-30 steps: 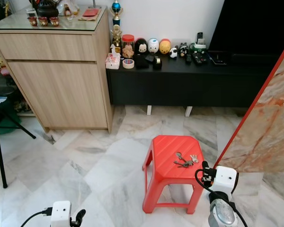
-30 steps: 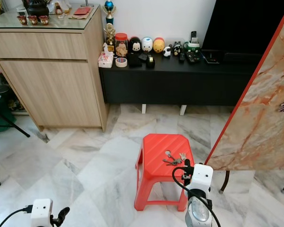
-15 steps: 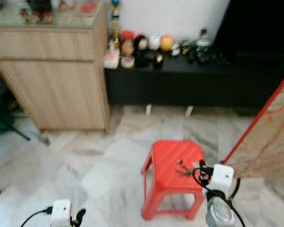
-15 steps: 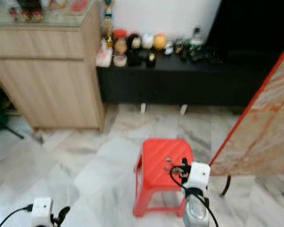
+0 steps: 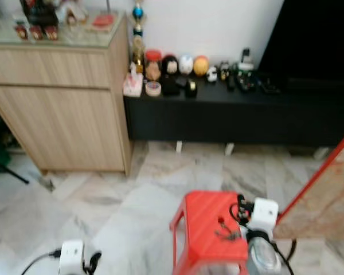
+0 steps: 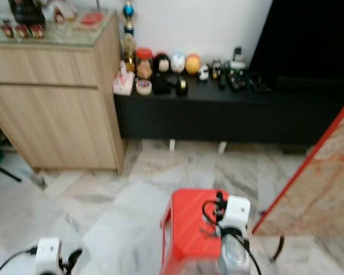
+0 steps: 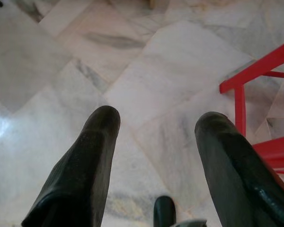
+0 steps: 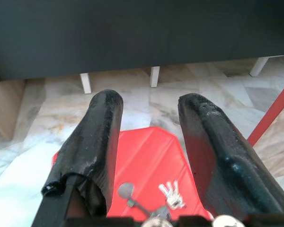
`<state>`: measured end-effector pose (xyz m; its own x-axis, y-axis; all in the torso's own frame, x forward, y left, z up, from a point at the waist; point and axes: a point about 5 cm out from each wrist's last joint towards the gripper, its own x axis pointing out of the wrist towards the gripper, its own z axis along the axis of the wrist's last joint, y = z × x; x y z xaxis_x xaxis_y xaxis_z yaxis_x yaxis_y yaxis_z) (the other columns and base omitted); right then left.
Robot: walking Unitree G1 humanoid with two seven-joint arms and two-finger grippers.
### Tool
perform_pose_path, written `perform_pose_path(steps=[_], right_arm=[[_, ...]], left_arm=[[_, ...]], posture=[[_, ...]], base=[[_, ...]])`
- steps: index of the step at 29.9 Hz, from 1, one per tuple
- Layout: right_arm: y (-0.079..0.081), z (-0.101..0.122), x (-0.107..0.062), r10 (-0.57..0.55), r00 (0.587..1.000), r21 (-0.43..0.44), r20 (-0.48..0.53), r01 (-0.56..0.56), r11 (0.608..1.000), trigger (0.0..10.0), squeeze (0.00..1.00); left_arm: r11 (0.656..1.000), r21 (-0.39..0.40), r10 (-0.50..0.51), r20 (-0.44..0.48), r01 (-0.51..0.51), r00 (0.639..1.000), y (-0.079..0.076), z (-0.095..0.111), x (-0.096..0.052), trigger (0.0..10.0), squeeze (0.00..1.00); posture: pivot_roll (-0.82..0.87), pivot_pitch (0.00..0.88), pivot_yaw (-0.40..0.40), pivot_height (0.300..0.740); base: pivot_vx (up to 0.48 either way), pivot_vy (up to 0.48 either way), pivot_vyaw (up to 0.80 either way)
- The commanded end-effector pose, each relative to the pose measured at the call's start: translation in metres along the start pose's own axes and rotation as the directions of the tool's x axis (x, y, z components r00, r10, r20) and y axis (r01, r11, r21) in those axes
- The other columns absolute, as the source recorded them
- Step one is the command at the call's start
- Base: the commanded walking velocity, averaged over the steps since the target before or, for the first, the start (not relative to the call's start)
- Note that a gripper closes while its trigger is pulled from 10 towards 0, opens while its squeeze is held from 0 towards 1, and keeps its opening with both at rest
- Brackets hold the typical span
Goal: Hang keys on a hook
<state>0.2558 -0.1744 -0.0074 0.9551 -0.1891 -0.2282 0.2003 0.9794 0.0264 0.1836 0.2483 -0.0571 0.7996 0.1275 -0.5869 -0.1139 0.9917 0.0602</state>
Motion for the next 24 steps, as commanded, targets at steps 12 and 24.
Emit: perform_pose_path(steps=[12,24], right_arm=[[-0.0116,-0.0009,0.0002,-0.031,0.999,-0.008,-0.011,0.031,0.999,10.0,0.0],[-0.0104,-0.002,-0.0004,-0.028,0.999,-0.01,-0.017,0.028,1.0,10.0,0.0]], left_arm=[[0.999,0.018,-0.03,-0.013,0.031,0.999,-0.0109,-0.004,0.0002,10.0,0.0],[1.0,0.015,-0.027,-0.005,0.027,1.0,-0.0099,-0.0023,0.0007,10.0,0.0]], posture=[[0.05,0.0,-0.067,0.74],[0.05,0.0,-0.067,0.74]], base=[[0.0,-0.051,0.0],[0.0,-0.345,0.0]])
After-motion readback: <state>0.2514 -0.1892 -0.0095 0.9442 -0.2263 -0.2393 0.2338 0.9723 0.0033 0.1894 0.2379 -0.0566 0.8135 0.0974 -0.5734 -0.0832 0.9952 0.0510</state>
